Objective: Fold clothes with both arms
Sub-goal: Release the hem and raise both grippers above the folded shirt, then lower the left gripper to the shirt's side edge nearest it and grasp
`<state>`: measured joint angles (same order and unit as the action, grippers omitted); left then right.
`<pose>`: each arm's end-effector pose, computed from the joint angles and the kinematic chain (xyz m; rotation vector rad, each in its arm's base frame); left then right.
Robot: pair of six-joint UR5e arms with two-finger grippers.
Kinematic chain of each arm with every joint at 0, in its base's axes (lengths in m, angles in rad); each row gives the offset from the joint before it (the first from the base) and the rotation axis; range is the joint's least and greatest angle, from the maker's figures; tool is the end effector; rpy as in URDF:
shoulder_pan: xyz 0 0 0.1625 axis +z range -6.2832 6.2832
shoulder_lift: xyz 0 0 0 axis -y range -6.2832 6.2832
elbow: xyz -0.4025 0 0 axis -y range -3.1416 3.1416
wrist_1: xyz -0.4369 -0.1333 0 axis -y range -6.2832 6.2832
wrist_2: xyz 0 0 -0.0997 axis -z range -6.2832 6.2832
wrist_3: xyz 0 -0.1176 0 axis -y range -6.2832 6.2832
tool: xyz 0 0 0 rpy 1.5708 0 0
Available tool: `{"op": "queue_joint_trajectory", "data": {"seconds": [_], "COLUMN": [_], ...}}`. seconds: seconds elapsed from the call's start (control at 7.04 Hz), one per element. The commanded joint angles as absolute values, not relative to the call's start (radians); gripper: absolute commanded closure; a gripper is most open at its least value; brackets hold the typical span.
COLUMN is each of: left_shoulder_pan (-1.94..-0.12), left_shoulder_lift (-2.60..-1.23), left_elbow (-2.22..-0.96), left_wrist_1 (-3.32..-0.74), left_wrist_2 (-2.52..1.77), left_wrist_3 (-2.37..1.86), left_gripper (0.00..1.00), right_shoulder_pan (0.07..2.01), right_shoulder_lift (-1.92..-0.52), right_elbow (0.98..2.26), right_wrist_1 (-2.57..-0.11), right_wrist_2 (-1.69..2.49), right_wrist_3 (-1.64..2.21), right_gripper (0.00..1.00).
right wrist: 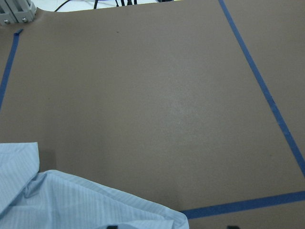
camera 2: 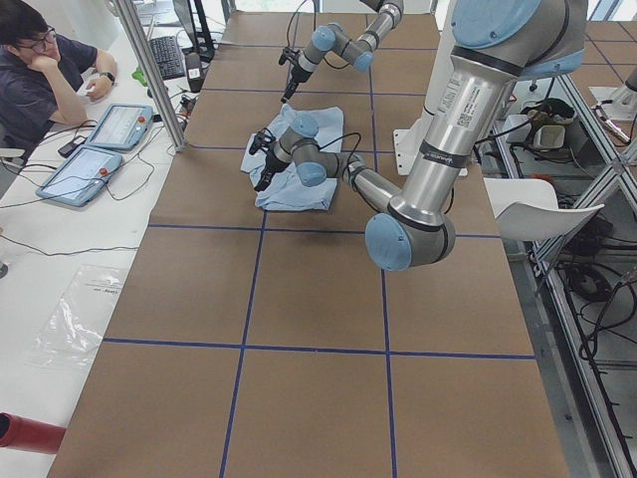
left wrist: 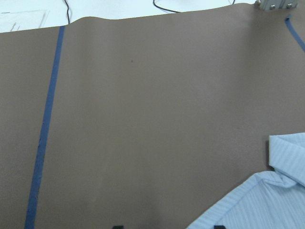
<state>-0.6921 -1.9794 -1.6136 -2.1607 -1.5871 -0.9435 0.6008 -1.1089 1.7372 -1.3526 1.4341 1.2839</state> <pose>0.4589 -0.5510 0.3146 0.6266 0.8320 -0.0504 -0.4816 -0.5111 0.2685 0.4815 -0.7120 0.3523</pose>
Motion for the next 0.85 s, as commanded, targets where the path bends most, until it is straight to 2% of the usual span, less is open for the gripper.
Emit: {"op": "queue_joint_trajectory", "data": {"seconds": [0.0, 0.57, 0.71], "left_shoulder_pan": [-0.683, -0.548, -0.534], "left_shoulder_lift": [-1.831, -1.75, -1.747], "left_elbow": [-1.776, -1.818, -1.819], "left_wrist_1": [-2.166, -2.166, -2.164], "left_wrist_2": [-1.628, -1.614, -1.612], "left_wrist_3": [-0.959, -1.115, -1.12], "left_gripper": [0.0, 0.0, 0.08], "right_shoulder_pan": [0.621, 0.618, 0.617], "right_shoulder_lift": [-1.158, -1.158, -1.158], "right_elbow": [1.796, 1.792, 1.79], "right_wrist_1": [-1.35, -1.345, -1.345], "right_wrist_2": [1.494, 1.486, 1.486], "right_wrist_3": [1.215, 1.223, 1.226], "right_gripper": [0.0, 0.0, 0.0]}}
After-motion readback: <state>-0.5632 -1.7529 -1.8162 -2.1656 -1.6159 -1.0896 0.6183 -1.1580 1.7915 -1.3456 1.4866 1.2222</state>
